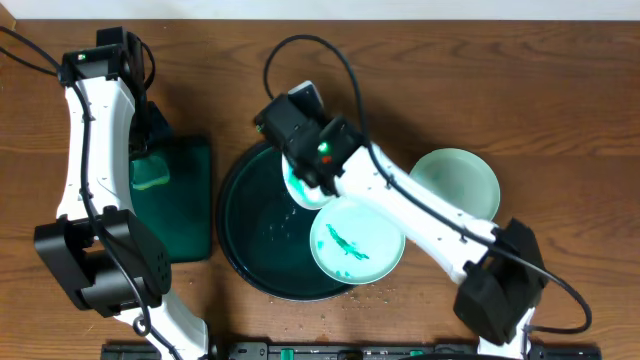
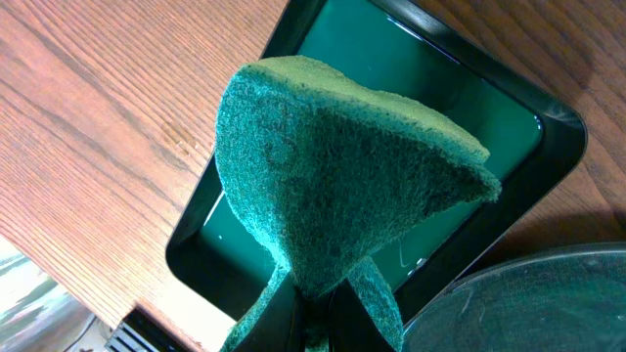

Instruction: Clean dirty plates on tray and stack at the side

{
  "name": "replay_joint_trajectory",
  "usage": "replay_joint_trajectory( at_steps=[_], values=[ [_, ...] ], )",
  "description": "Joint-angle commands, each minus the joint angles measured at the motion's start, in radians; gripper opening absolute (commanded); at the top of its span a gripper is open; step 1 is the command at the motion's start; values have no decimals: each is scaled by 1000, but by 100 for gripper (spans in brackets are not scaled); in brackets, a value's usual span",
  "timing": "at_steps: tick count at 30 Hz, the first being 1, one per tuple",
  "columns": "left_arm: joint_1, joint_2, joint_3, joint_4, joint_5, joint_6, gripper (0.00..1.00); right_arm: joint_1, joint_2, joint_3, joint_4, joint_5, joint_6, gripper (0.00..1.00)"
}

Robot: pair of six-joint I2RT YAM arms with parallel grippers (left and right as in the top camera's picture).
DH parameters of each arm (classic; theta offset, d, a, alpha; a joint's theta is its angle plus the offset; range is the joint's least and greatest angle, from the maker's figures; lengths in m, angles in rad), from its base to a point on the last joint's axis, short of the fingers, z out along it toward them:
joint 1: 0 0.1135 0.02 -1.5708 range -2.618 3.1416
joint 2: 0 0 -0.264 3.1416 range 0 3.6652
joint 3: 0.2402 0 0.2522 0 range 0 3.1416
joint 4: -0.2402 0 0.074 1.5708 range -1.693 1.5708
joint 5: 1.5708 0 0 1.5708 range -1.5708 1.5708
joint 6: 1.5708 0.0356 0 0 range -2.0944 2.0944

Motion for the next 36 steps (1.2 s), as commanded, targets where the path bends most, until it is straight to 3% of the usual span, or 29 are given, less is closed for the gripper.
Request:
replay_joint_trajectory(
  at_steps=[1, 5, 9, 16, 21, 26, 32, 36],
  values=[
    [2, -5, 16, -3, -19, 8, 8, 58, -29, 3, -3, 322, -50, 1],
    [2, -5, 16, -3, -19, 8, 7, 111, -38, 3, 0, 470, -63, 1],
    [2, -5, 16, -3, -19, 8, 7, 118, -39, 3, 3, 407, -58, 1],
    [2, -5, 16, -3, -19, 8, 7, -36, -41, 3, 0, -48, 6, 2],
    [2, -5, 14, -3, -19, 8, 7, -263, -30, 3, -21, -498, 64, 24],
    [2, -5, 5, -2, -19, 8, 7, -436, 37, 3, -73, -824, 81, 35],
    [2, -5, 2, 1, -19, 8, 7, -503, 162, 3, -161, -1030, 58, 36],
    [2, -5, 2, 2, -19, 8, 7, -486, 214, 3, -172, -1055, 51, 35]
  ],
)
